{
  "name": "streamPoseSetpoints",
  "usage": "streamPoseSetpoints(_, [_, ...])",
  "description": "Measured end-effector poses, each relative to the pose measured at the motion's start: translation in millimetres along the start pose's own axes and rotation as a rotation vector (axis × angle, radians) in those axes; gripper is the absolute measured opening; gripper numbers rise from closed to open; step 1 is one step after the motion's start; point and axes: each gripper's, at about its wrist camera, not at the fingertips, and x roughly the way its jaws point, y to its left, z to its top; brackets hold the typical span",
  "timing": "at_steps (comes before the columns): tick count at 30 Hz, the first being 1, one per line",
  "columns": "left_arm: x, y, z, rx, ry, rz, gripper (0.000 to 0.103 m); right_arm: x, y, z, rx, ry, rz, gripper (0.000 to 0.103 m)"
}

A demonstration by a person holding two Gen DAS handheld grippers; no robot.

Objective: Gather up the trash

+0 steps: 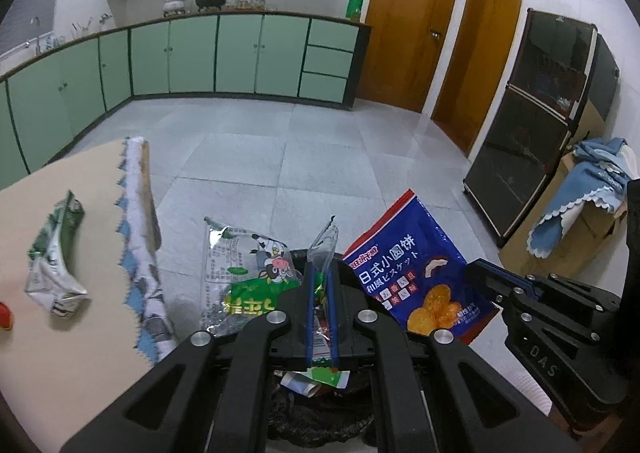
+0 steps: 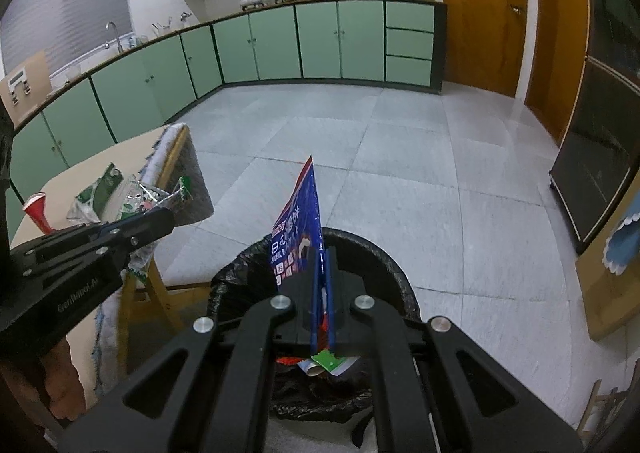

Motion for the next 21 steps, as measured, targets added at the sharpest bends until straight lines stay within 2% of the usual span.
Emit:
streamPoseSetpoints(10, [28, -2, 2, 0.007, 0.052, -0.008, 0.007, 33, -13, 3, 0.036, 0.065, -0.003, 0.007])
streamPoseSetpoints(13, [35, 0, 1, -0.009, 0.074, -0.023, 0.02, 37, -17, 1, 0.045, 0.071, -0.008, 0.01])
streamPoseSetpoints(15, [36, 0, 3, -0.018, 0.076, -0.03, 0.035, 37, -18, 1, 0.052, 0.067, -0.009, 0.016])
streamPoseSetpoints(18, [35, 1, 4, -0.024, 0.077, -0.048, 0.047, 36, -20, 1, 0.059, 0.062, -0.007, 0.019])
streamPoseSetpoints(21, [29, 4, 4, -0.023, 0.073, -0.058, 0.054, 33, -21, 3, 0.066, 0.049, -0.002, 0.019])
